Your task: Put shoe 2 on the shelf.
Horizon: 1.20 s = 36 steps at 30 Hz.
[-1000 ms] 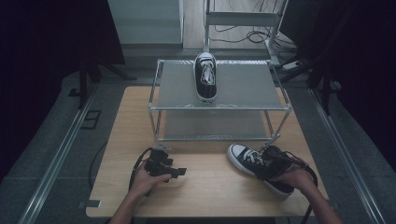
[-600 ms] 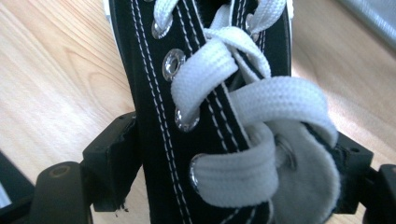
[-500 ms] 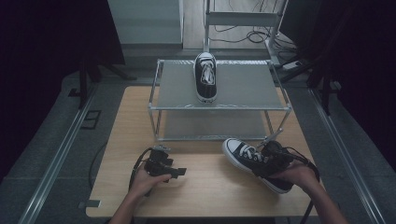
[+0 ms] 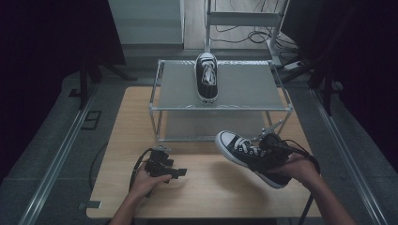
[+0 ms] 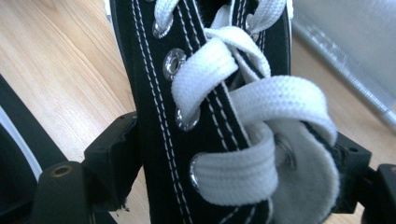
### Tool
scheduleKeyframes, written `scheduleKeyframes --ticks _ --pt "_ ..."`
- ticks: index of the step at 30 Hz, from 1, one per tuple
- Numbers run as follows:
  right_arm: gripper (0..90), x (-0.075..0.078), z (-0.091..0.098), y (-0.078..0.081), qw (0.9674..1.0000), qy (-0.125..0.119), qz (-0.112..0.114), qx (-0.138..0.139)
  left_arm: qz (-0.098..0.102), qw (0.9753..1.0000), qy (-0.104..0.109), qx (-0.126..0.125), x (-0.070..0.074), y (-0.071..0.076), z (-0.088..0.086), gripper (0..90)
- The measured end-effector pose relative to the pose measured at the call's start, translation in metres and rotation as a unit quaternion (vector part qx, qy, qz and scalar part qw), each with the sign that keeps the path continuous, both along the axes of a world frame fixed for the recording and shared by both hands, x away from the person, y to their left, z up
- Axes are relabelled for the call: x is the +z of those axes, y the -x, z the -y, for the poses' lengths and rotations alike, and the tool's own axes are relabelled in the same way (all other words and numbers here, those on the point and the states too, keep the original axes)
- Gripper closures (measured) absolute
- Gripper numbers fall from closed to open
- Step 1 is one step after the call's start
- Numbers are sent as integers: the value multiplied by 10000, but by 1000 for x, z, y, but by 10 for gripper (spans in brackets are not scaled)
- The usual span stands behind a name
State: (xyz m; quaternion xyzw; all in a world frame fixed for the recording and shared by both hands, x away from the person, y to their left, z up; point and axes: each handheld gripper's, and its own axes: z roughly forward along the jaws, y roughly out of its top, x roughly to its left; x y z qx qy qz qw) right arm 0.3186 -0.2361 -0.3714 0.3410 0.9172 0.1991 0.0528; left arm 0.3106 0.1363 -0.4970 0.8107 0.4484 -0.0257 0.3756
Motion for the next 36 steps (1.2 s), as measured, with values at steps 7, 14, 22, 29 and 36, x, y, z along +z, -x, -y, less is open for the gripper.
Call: scheduleKeyframes --ticks 7,14,22,29,36 --pt "212 13 -7 -4 10000 -45 57 54 -14 10000 20 5 0 0 -1 225" --pt "214 21 -12 -9 9999 -74 78 57 -21 10000 27 1 0 -1 -2 225" --pt "217 36 -18 -12 9997 -141 157 106 -28 10000 46 6 0 -1 -3 225" --pt "217 63 -18 -16 9993 -277 239 61 -30 10000 55 13 0 -1 -2 225" --pt "217 82 -18 -22 9991 -295 310 -47 -38 10000 65 10 0 -1 -2 225"
